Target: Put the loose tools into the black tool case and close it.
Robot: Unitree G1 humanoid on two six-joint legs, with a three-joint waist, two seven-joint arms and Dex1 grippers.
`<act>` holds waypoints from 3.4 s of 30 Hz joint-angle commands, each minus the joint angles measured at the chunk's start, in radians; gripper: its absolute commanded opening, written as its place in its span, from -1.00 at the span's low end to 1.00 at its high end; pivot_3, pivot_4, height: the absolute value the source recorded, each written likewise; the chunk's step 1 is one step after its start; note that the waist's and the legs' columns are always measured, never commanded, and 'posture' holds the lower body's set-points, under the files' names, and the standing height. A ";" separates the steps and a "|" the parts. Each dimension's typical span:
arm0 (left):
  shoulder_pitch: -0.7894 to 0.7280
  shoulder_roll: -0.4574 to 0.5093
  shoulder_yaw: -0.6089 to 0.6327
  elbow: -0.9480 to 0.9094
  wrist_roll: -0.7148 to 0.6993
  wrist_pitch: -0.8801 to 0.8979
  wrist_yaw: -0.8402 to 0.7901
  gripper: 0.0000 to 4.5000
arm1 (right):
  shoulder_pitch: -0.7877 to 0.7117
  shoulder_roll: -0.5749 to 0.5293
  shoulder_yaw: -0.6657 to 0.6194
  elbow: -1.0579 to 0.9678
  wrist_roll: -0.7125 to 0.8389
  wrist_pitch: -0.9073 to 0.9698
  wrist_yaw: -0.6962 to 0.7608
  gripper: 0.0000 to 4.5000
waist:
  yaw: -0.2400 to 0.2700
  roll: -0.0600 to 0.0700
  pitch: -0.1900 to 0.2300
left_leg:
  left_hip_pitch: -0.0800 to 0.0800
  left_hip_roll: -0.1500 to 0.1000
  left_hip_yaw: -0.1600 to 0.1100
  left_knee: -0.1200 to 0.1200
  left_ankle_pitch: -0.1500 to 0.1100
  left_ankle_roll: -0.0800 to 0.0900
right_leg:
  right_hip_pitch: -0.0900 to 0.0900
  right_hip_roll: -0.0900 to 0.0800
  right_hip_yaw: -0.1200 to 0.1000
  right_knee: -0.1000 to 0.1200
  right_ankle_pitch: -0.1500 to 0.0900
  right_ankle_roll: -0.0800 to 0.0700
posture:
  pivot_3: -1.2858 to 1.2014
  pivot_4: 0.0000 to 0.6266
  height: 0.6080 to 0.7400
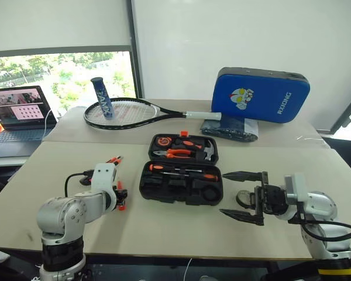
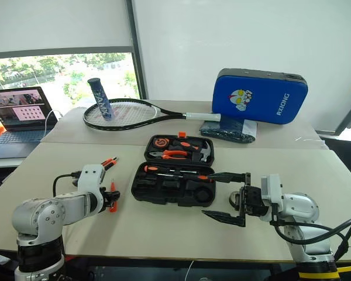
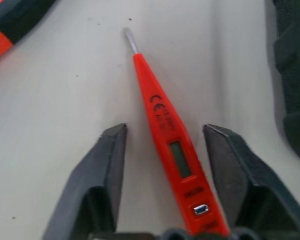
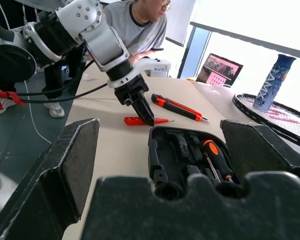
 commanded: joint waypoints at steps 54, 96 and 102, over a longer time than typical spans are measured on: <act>-0.789 0.056 -0.696 1.528 0.788 -1.881 -1.496 -0.81 | 0.327 -0.008 -0.123 -0.286 0.002 0.011 -0.316 1.00 | 0.029 -0.007 0.005 | -0.036 0.000 -0.001 0.008 -0.001 0.005 | -0.026 0.001 -0.007 -0.004 0.004 -0.002 | 0.03 -0.52 1.00; -0.706 0.104 -0.546 1.360 0.685 -1.812 -1.560 -0.84 | 0.298 -0.008 -0.093 -0.214 -0.005 0.006 -0.271 1.00 | 0.024 -0.006 0.005 | -0.028 0.000 -0.002 0.009 0.000 0.007 | -0.017 0.002 -0.006 -0.005 0.005 -0.001 | 0.03 -0.52 1.00; -0.674 0.097 -0.564 1.359 0.706 -1.809 -1.532 -0.96 | 0.290 -0.012 -0.098 -0.211 -0.005 0.006 -0.270 1.00 | 0.026 -0.006 0.005 | -0.028 0.000 -0.002 0.009 0.000 0.007 | -0.017 0.002 -0.006 -0.005 0.005 -0.001 | 0.03 -0.52 1.00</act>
